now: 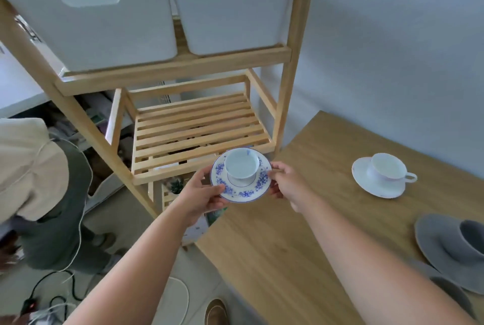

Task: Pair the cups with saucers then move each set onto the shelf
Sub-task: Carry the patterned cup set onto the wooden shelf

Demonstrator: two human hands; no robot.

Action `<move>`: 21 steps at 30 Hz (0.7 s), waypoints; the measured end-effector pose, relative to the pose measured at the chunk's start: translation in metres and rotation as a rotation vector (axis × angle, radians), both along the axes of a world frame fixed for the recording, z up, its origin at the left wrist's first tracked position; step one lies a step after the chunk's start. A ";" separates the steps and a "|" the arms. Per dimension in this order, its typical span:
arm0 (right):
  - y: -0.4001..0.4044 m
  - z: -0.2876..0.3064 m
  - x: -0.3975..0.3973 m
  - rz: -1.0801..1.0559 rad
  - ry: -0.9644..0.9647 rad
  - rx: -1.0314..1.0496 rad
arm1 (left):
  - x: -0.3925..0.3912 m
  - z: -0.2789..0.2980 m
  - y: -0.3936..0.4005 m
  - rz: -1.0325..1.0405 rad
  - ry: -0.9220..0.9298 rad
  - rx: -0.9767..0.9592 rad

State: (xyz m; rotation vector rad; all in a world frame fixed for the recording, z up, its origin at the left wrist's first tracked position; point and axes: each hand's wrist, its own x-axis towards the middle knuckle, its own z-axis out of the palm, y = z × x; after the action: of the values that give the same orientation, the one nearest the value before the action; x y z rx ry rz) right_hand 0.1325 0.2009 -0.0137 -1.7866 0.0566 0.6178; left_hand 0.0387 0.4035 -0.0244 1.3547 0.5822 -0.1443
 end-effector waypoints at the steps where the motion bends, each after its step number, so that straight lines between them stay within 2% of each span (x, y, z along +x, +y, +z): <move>1: 0.014 -0.002 0.003 -0.005 0.019 0.030 | 0.001 -0.001 0.012 0.016 0.003 -0.004; 12: 0.138 -0.021 0.037 0.055 0.119 0.044 | 0.021 -0.016 0.119 0.147 0.042 -0.044; 21: 0.201 -0.061 0.052 0.152 0.122 -0.017 | 0.025 -0.043 0.163 0.246 0.148 -0.029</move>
State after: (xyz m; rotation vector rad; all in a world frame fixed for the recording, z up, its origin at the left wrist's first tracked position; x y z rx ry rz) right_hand 0.1847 0.4023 -0.0748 -1.7791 0.0091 0.8374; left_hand 0.0641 0.5670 -0.0673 1.2405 0.8628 -0.0527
